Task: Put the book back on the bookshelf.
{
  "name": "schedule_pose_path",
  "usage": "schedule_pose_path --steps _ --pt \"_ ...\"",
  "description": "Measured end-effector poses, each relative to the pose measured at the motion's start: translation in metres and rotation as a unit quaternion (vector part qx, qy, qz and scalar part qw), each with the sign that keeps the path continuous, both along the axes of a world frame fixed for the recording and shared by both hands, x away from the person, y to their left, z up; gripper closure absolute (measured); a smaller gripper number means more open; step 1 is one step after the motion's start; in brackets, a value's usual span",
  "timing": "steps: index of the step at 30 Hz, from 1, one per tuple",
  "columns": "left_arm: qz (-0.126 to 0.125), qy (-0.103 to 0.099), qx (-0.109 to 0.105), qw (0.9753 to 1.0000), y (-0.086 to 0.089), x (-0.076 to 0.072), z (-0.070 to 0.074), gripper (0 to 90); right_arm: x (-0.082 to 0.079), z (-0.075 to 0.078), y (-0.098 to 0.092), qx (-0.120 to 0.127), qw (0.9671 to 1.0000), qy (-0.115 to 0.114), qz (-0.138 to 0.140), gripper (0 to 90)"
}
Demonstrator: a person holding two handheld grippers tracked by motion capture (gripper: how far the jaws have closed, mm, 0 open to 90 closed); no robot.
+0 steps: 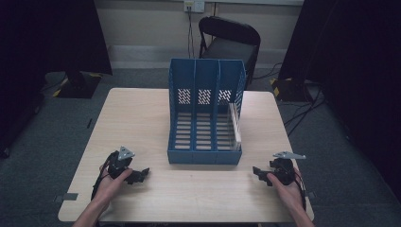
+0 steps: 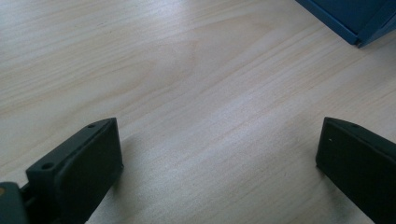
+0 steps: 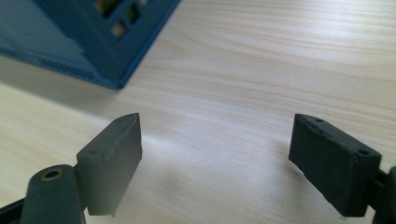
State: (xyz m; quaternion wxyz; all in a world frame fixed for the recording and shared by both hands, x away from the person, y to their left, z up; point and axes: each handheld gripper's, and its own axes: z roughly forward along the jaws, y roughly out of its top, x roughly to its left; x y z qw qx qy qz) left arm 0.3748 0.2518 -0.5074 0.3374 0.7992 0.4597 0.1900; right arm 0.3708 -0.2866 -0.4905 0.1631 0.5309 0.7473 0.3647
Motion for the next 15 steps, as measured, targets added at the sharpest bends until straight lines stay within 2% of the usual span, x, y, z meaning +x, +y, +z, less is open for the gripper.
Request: schedule_pose_path --steps 3,7,9,15 --pt "-0.001 0.000 0.000 1.0000 0.000 0.000 0.000 0.0 0.003 -0.006 0.001 -0.022 0.9997 0.007 -0.011 16.8" --pt "-0.001 0.000 0.000 1.0000 0.001 0.000 0.000 0.0 0.000 -0.012 0.006 -0.045 0.9987 -0.021 -0.011 14.8" --pt "-0.001 0.000 0.000 1.0000 0.001 0.000 0.000 0.0 -0.003 -0.015 0.009 -0.065 0.9972 -0.036 -0.008 14.4" --pt "-0.001 -0.001 0.000 1.0000 0.001 0.000 0.000 0.0 -0.003 -0.015 0.010 -0.067 0.9971 -0.037 -0.006 14.2"
